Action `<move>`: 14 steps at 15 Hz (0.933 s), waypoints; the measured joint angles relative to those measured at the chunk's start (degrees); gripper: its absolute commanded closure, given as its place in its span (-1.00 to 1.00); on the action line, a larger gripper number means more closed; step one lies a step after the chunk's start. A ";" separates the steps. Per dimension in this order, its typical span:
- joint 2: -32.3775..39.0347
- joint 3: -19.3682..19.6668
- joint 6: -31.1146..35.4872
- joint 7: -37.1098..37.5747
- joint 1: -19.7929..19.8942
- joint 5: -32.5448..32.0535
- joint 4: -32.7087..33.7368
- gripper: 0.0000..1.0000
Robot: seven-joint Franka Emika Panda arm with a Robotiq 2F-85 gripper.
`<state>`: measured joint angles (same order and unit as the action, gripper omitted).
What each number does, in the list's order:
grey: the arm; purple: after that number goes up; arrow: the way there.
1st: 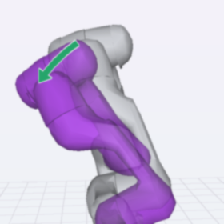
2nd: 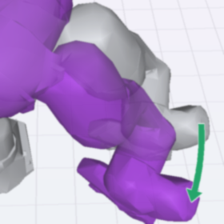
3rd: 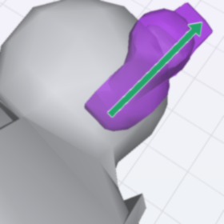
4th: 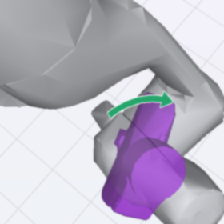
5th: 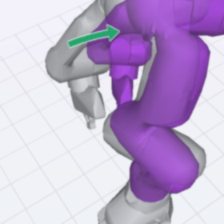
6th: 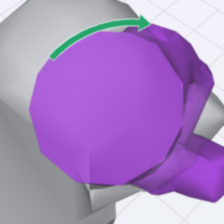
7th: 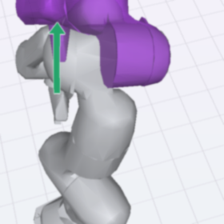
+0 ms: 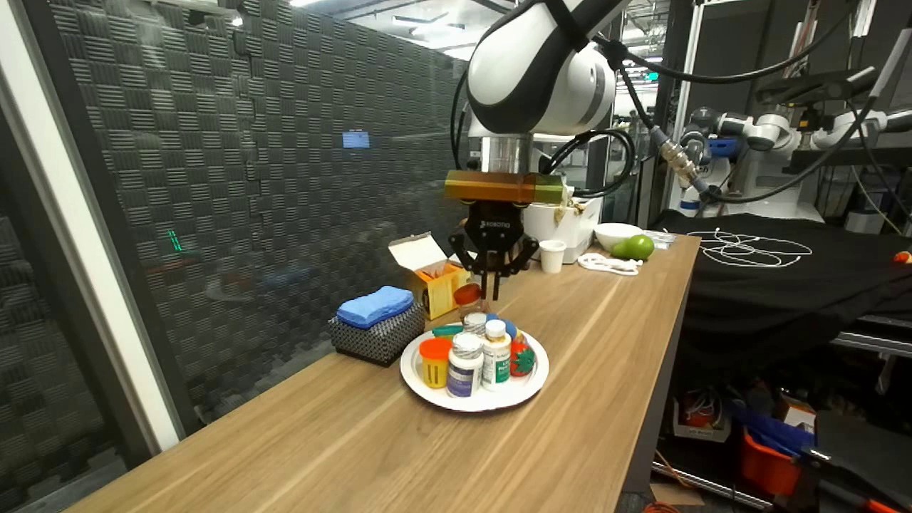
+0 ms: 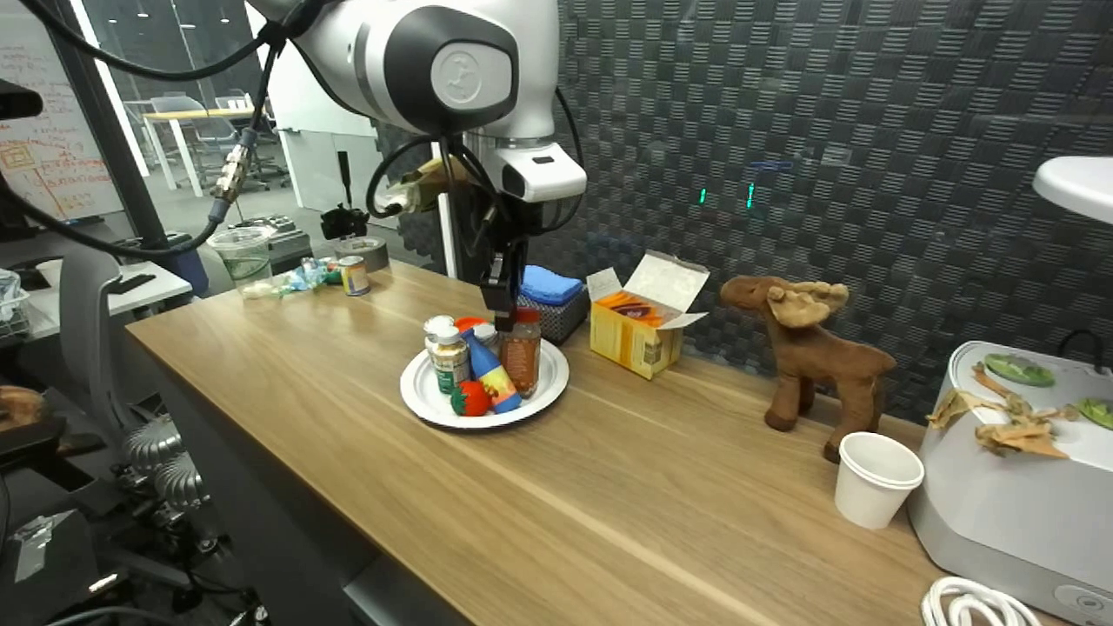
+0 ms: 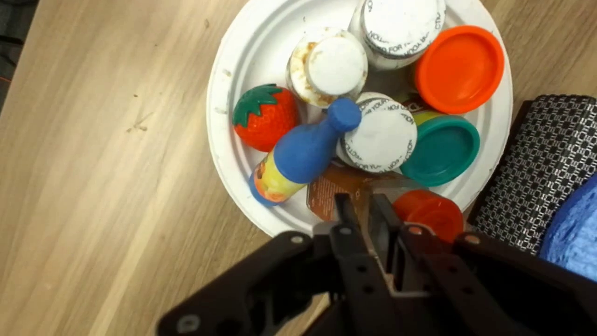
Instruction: Put the bottles and the orange plushie surrounding the white plate on the white plate
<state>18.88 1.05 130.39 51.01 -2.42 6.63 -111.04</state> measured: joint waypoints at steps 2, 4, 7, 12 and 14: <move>-0.90 0.40 0.17 -0.22 0.48 0.39 -0.09 0.80; -2.22 1.28 0.23 -0.22 0.81 0.39 -0.23 0.80; -4.45 2.74 0.14 -0.22 1.20 0.18 -0.36 0.79; -6.64 3.49 -6.50 -4.74 1.92 -2.84 0.86 0.78; -6.95 3.46 -12.23 -10.64 2.32 -2.84 2.62 0.81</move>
<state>11.94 4.51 118.17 40.37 -0.10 3.80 -108.42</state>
